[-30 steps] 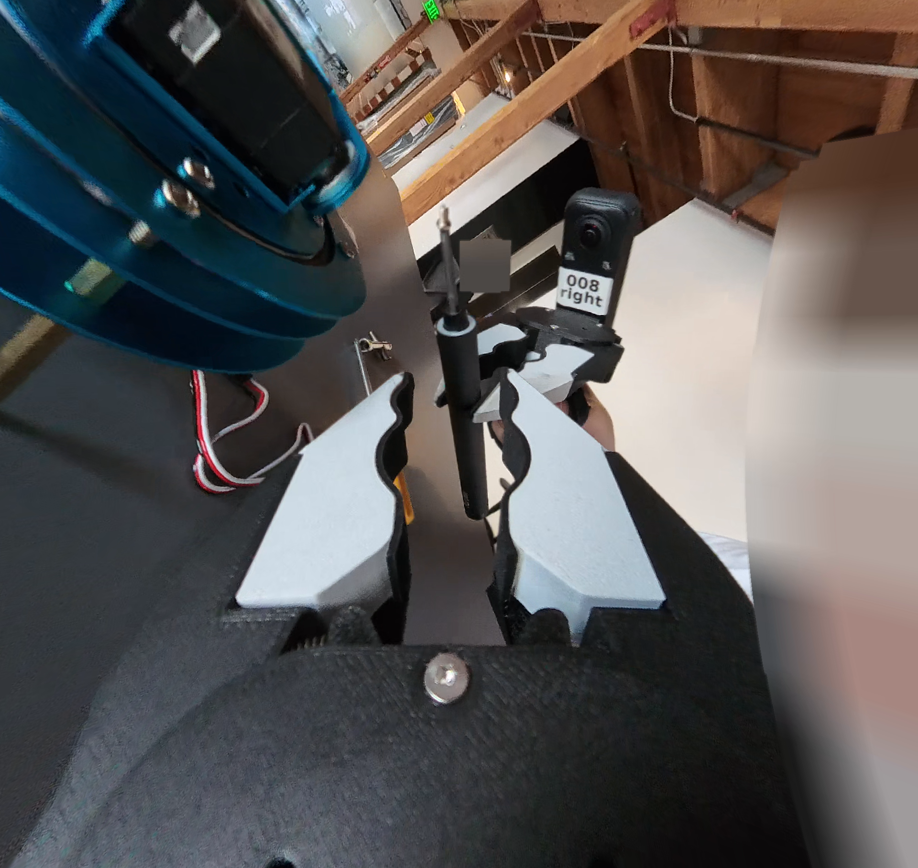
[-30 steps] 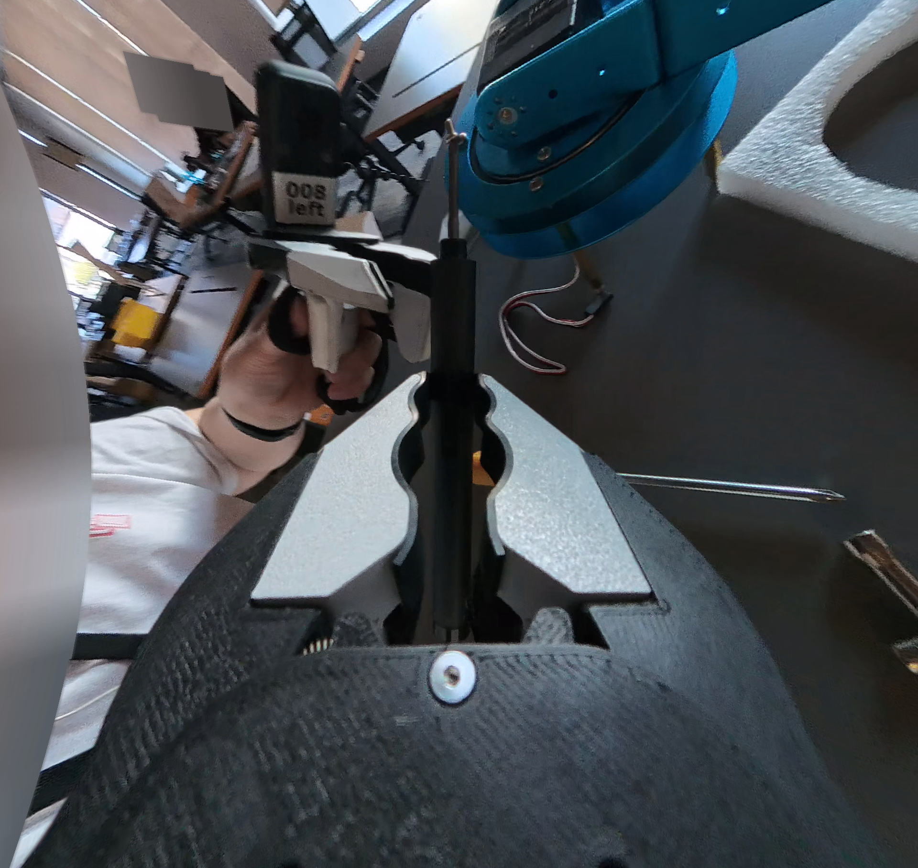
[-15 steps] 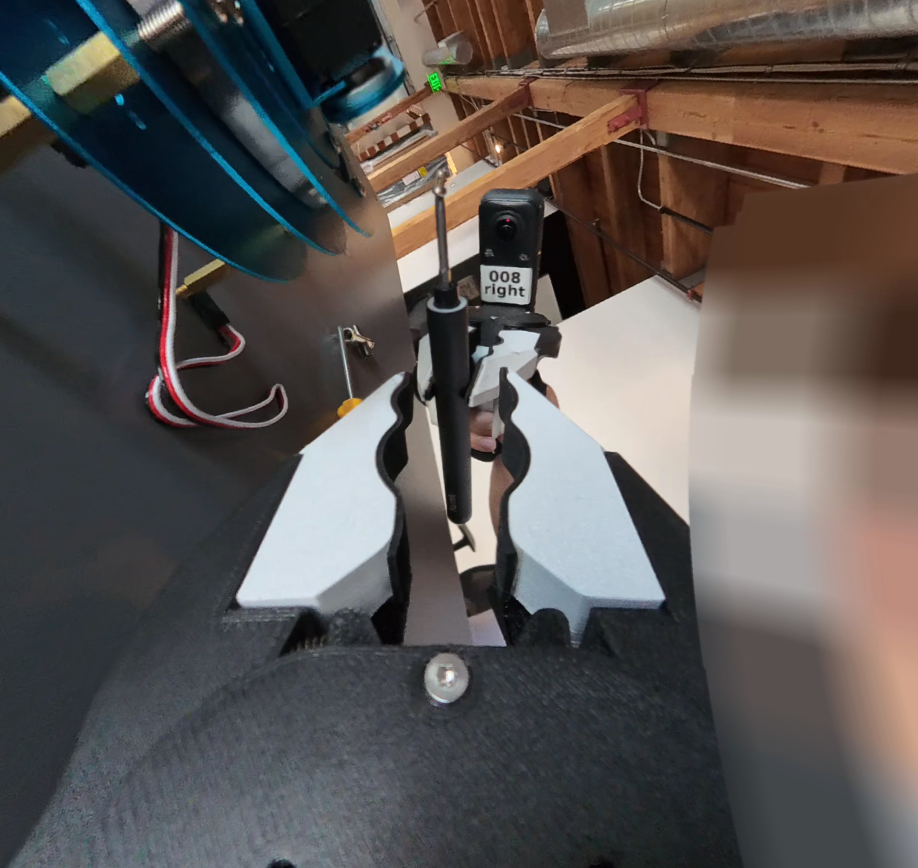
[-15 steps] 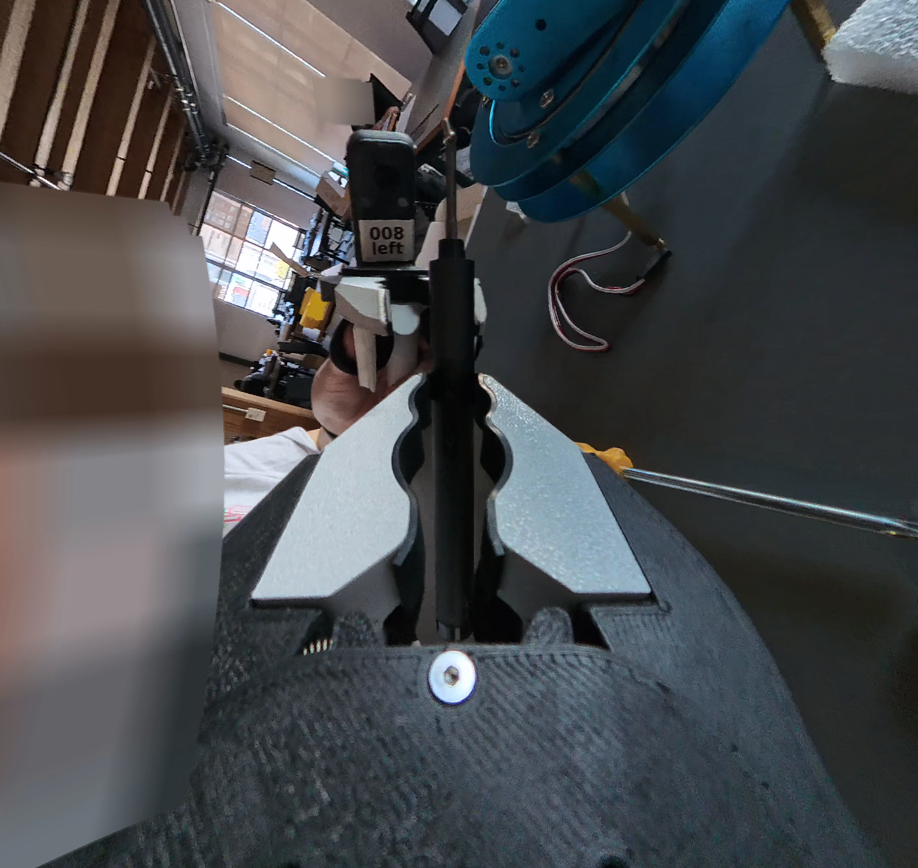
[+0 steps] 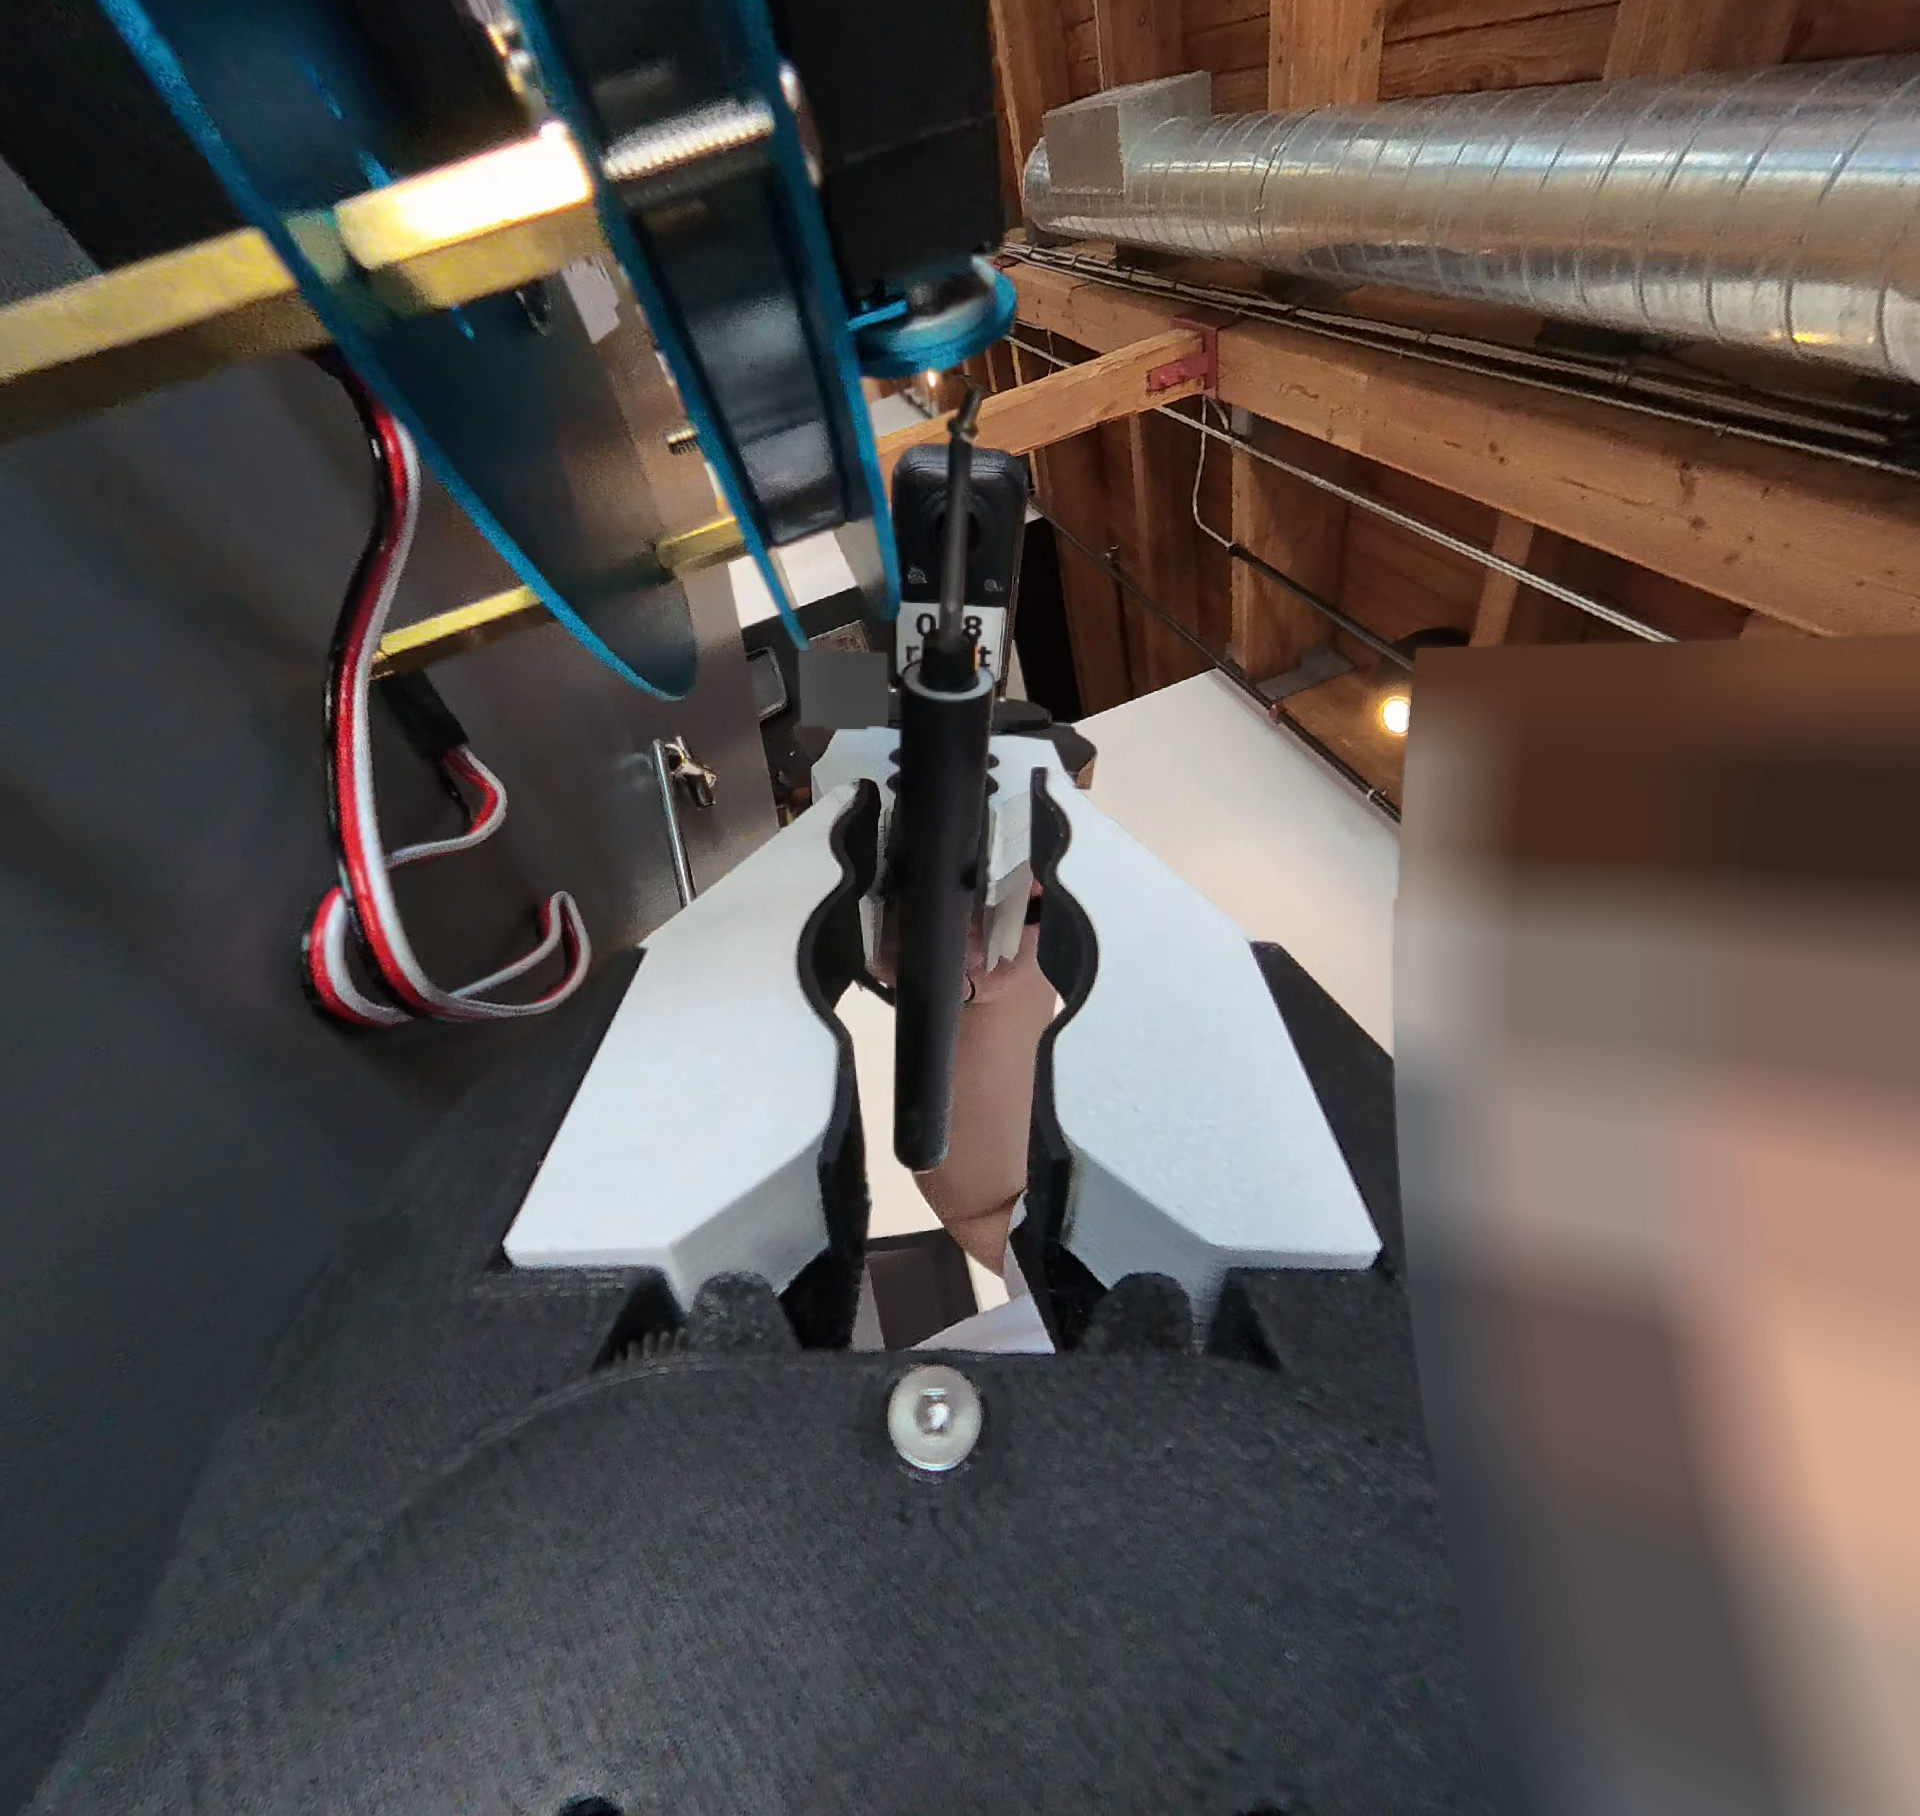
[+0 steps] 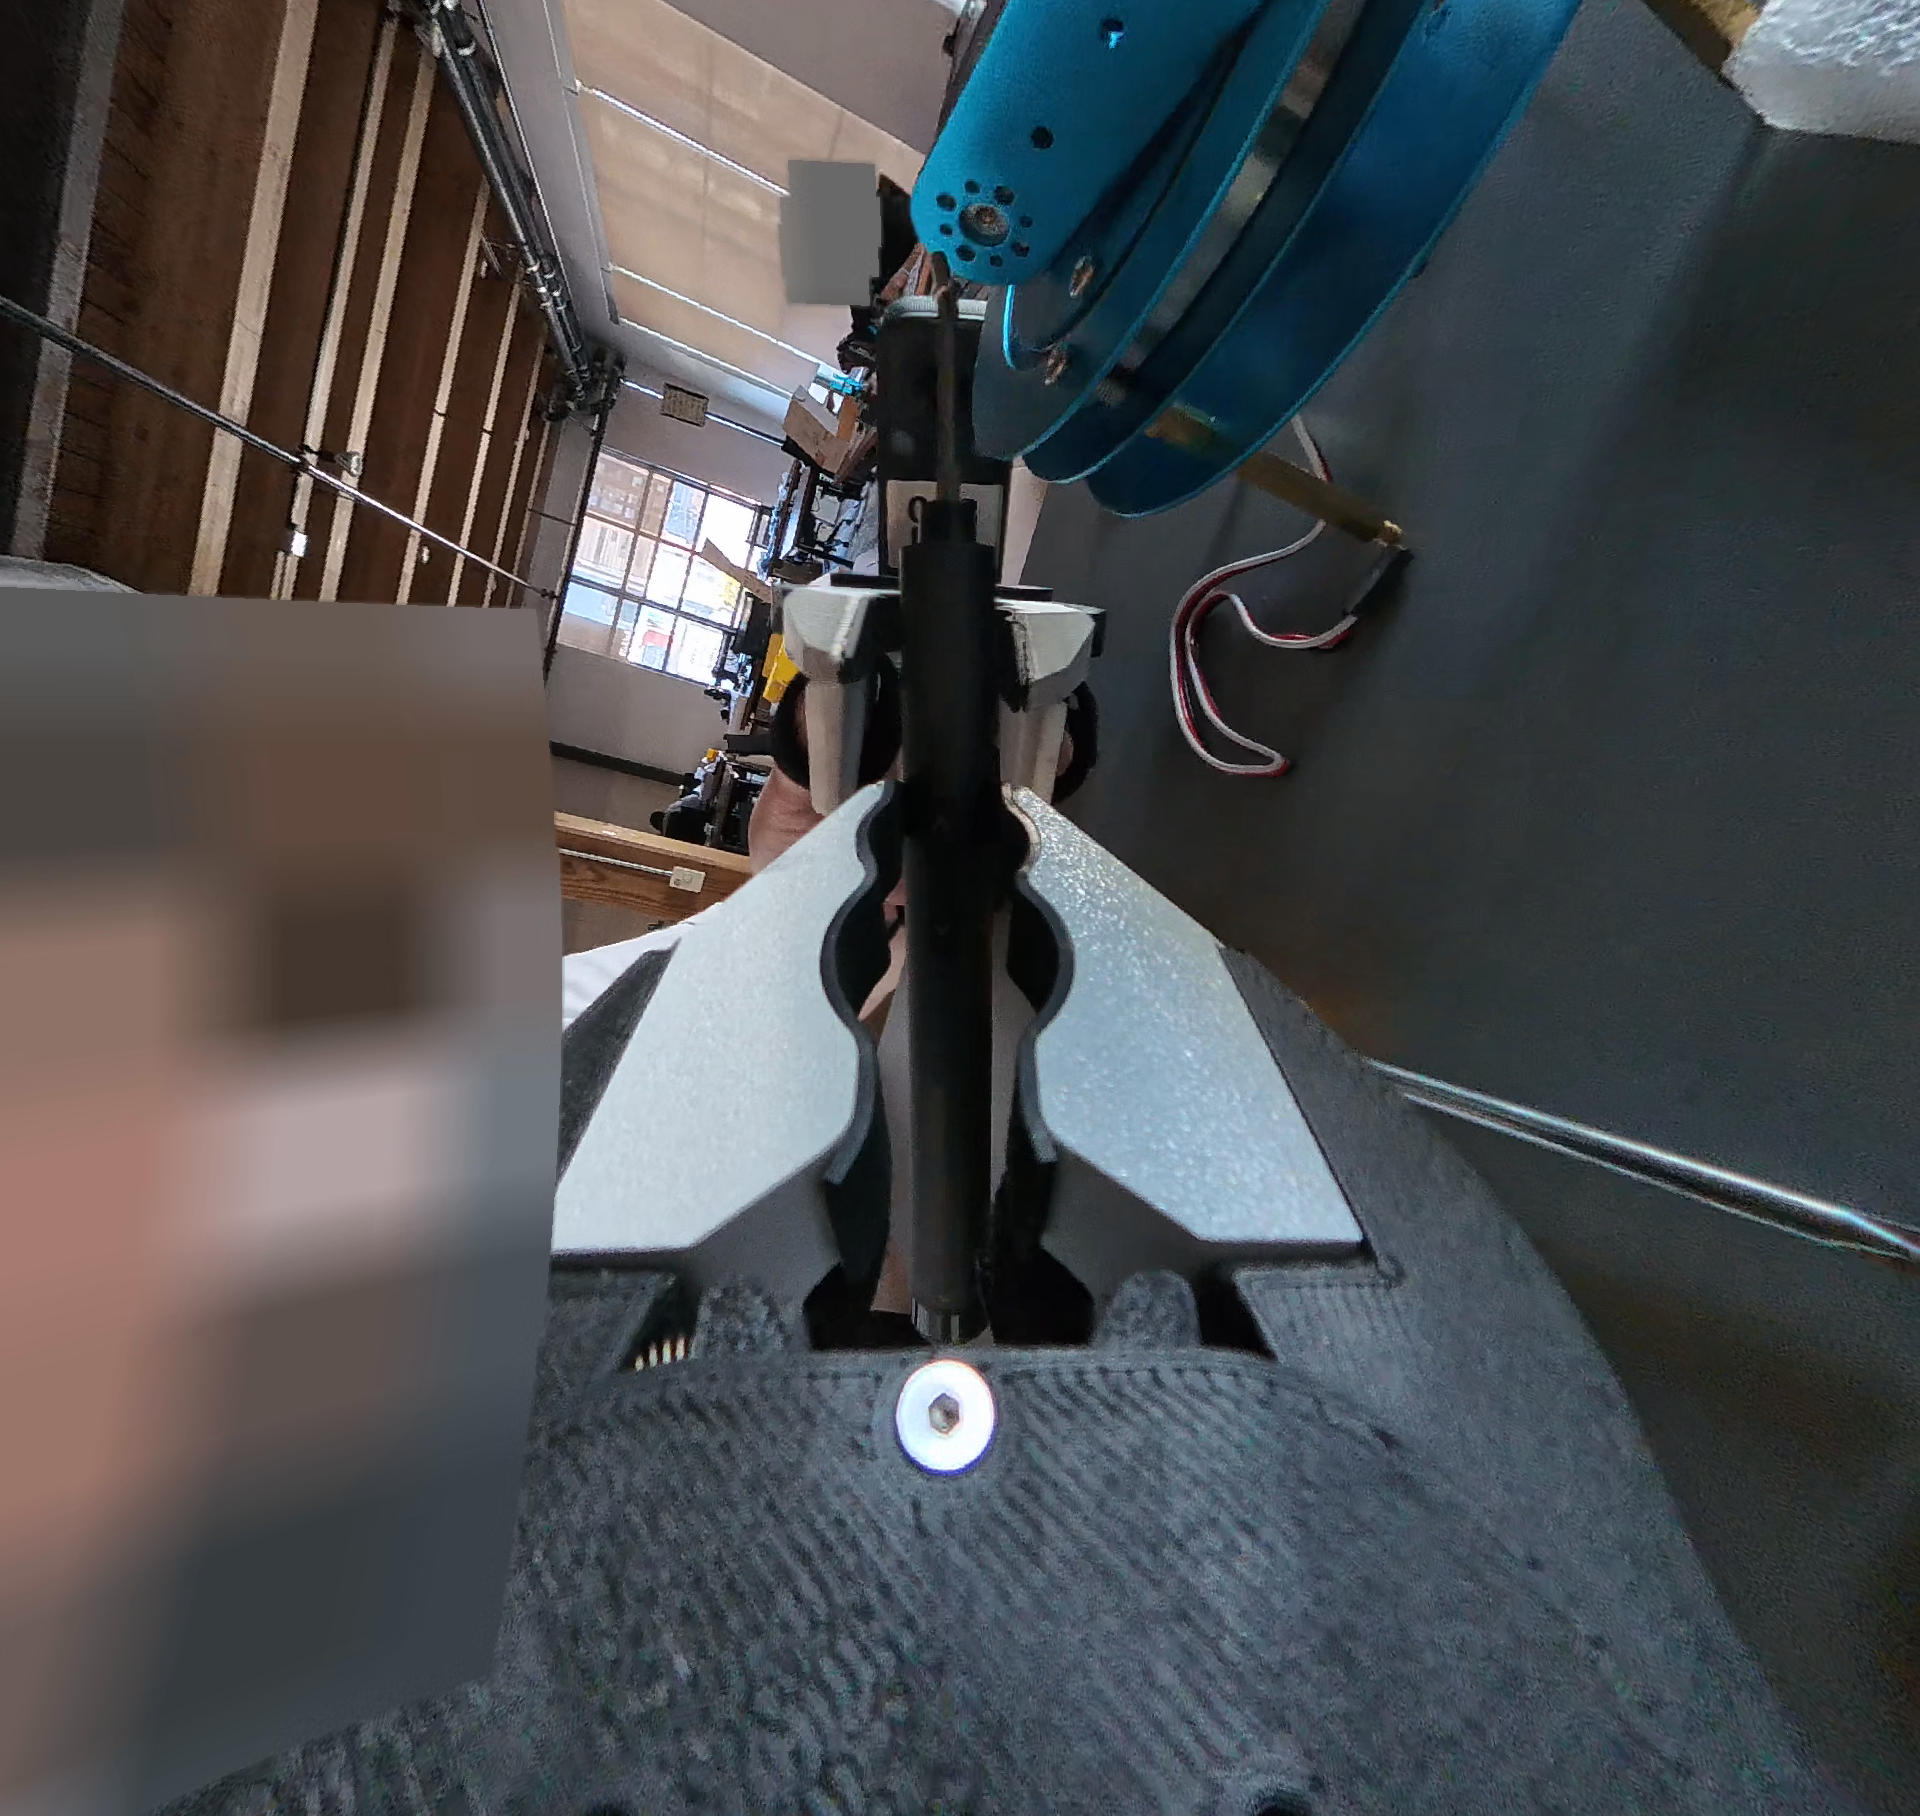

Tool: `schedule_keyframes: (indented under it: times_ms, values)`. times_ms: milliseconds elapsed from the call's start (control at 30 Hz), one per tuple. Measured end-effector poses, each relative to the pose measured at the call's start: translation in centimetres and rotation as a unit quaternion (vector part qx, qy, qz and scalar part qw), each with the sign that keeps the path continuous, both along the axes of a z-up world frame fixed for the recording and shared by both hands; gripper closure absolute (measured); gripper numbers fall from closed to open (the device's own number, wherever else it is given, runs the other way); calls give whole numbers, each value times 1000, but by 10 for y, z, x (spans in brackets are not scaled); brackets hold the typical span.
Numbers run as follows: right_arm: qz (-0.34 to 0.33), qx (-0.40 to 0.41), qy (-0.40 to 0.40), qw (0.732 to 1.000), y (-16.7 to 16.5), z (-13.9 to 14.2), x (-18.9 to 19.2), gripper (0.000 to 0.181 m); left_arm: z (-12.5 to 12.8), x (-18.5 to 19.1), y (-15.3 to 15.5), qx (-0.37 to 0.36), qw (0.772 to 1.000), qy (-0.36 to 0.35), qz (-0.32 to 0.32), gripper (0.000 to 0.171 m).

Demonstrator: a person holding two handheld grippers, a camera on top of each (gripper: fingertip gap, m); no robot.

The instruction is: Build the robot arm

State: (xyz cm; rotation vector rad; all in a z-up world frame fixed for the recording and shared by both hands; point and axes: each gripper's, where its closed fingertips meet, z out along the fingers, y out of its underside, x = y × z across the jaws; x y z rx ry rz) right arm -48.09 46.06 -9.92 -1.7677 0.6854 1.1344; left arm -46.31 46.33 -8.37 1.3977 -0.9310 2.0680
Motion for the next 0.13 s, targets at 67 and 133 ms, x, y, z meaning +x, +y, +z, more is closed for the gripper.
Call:
schedule_keyframes:
  times_ms: [67, 133]
  values:
    - [3, -3, 6, 1000, 0, -1, 1, 166, 1, 1, 1, -4, 1000, -1, 3, 145]
    - [7, -6, 9, 1000, 1, -3, 2, 166, 1, 3, 2, -8, 1000, 1, 4, 145]
